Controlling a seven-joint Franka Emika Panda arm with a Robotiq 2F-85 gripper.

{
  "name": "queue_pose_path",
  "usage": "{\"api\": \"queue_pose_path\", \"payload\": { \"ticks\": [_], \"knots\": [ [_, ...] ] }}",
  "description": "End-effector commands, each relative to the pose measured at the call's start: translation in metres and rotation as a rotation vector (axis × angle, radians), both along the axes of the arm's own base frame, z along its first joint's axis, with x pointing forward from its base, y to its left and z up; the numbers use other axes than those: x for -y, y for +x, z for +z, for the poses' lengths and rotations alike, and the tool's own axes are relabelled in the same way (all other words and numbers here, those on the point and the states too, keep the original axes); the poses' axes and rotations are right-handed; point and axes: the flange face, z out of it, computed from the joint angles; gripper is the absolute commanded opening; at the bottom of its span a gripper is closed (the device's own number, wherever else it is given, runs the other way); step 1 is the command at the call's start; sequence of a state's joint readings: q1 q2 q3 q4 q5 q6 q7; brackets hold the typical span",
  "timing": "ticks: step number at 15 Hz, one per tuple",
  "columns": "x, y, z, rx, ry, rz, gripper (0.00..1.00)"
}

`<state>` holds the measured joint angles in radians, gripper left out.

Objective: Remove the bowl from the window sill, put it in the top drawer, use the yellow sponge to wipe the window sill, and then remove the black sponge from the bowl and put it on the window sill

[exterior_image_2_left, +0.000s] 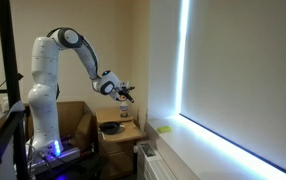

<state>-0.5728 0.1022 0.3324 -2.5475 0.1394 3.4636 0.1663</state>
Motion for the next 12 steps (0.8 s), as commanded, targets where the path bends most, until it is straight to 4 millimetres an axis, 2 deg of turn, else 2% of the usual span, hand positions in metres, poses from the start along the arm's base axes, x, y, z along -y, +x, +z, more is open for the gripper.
{"api": "queue_pose_path", "payload": {
  "ticks": [1, 5, 6, 7, 9, 10, 12],
  "knots": [
    [0.092, 0.034, 0.03, 0.092, -0.055, -0.142, 1.0],
    [0.198, 0.044, 0.055, 0.161, -0.131, -0.354, 1.0],
    [0.223, 0.045, 0.052, 0.158, -0.162, -0.402, 1.0],
    [0.242, 0.047, 0.037, 0.143, -0.193, -0.452, 1.0],
    [0.254, 0.041, -0.004, 0.084, -0.222, -0.547, 1.0],
    [0.249, 0.025, 0.028, 0.114, -0.167, -0.508, 1.0],
    [0.253, 0.032, -0.004, 0.071, -0.198, -0.541, 1.0]
  ]
}}
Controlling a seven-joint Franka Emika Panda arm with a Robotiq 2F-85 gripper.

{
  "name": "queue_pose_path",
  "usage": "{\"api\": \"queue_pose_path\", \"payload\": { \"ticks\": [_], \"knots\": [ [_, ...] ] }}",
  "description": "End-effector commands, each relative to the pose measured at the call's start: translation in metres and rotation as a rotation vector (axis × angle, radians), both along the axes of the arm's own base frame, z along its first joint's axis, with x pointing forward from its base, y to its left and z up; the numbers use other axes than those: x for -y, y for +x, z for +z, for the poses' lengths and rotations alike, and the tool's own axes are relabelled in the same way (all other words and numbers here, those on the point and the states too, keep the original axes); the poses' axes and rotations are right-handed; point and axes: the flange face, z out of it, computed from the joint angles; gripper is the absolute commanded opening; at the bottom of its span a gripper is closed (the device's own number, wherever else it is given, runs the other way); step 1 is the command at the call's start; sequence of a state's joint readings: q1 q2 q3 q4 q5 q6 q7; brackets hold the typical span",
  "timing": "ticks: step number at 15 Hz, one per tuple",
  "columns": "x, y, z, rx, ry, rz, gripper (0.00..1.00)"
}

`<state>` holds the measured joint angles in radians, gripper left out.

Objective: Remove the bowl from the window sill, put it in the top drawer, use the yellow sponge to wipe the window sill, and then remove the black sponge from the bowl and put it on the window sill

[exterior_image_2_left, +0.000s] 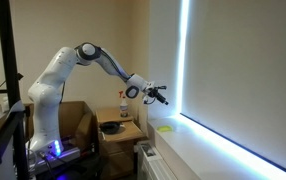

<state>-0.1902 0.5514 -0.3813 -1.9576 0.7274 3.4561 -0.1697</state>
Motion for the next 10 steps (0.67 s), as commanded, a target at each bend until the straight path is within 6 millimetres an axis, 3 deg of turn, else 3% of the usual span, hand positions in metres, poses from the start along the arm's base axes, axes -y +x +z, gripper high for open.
{"api": "queue_pose_path", "payload": {
  "ticks": [1, 5, 10],
  "knots": [
    [-0.002, 0.005, -0.007, -0.007, -0.004, 0.002, 1.0],
    [-0.01, 0.027, -0.055, -0.202, 0.074, 0.171, 1.0],
    [0.002, 0.035, -0.105, -0.461, 0.139, 0.27, 1.0]
  ]
}}
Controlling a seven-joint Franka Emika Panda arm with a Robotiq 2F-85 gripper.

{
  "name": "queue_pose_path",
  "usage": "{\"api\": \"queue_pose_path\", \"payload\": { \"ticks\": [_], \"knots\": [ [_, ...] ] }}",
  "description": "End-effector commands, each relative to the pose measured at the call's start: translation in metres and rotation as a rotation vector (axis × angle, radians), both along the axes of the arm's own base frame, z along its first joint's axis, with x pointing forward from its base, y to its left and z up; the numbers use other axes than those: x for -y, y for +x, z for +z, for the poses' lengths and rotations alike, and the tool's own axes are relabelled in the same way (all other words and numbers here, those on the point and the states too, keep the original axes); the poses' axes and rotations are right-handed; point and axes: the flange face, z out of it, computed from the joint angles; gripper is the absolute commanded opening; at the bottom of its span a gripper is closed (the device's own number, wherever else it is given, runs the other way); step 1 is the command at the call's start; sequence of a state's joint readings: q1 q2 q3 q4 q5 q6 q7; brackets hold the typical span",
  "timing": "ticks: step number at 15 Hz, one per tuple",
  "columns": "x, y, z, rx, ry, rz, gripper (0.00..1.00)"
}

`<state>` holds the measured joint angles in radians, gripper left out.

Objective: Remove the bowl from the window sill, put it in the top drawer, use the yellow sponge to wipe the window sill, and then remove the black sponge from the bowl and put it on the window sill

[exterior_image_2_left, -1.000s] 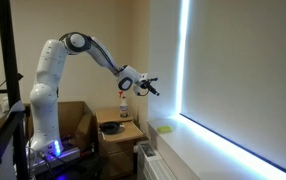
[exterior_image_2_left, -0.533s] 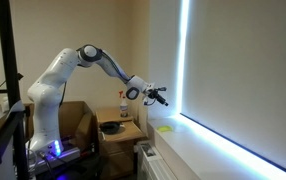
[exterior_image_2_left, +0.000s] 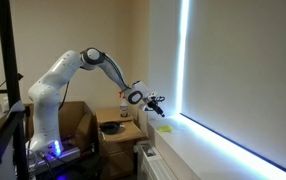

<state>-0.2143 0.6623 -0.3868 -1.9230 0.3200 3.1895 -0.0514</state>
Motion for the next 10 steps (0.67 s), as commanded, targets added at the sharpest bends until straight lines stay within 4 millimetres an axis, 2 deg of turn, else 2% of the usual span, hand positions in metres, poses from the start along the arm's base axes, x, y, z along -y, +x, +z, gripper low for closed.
{"api": "queue_pose_path", "payload": {
  "ticks": [1, 3, 4, 7, 10],
  "knots": [
    [0.017, 0.004, -0.032, -0.159, 0.031, 0.017, 1.0],
    [0.02, 0.006, -0.047, -0.205, 0.043, -0.009, 1.0],
    [0.014, -0.001, -0.036, -0.163, 0.043, 0.008, 1.0],
    [0.018, 0.001, -0.049, -0.187, 0.044, -0.005, 1.0],
    [0.009, 0.013, -0.067, -0.215, 0.125, 0.046, 1.0]
  ]
}}
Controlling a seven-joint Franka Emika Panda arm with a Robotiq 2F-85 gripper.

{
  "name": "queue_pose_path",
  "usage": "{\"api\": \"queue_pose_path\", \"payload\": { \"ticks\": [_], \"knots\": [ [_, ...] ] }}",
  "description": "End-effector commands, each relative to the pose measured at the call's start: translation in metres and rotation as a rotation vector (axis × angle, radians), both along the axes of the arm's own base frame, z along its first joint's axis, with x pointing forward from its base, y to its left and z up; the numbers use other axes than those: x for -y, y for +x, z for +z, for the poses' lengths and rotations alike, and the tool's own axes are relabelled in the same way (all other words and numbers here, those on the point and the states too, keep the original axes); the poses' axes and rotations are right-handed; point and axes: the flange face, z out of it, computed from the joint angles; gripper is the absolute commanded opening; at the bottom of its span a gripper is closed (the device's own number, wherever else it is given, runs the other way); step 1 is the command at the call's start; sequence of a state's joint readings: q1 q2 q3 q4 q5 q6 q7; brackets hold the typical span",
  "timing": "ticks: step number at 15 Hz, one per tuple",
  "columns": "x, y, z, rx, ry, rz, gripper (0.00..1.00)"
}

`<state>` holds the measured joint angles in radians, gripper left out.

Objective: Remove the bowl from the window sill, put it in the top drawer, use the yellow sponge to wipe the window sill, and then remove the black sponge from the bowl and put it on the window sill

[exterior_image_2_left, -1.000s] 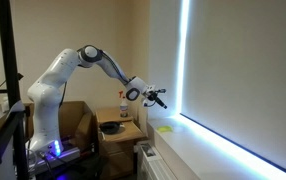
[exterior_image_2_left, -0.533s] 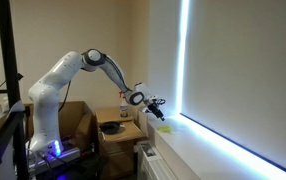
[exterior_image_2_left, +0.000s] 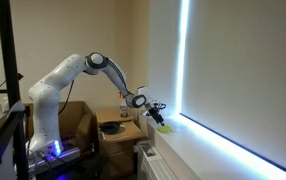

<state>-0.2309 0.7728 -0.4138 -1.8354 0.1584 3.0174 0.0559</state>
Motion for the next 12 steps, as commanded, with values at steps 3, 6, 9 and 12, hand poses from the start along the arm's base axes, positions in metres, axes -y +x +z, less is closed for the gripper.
{"api": "queue_pose_path", "payload": {
  "ticks": [3, 6, 9, 12],
  "knots": [
    [-0.013, 0.017, -0.032, -0.014, 0.105, 0.037, 1.0],
    [-0.017, 0.014, -0.03, -0.006, 0.094, 0.021, 1.0],
    [-0.014, 0.019, -0.039, 0.001, 0.087, -0.002, 1.0],
    [-0.017, 0.026, -0.044, 0.031, 0.091, -0.021, 1.0]
  ]
}}
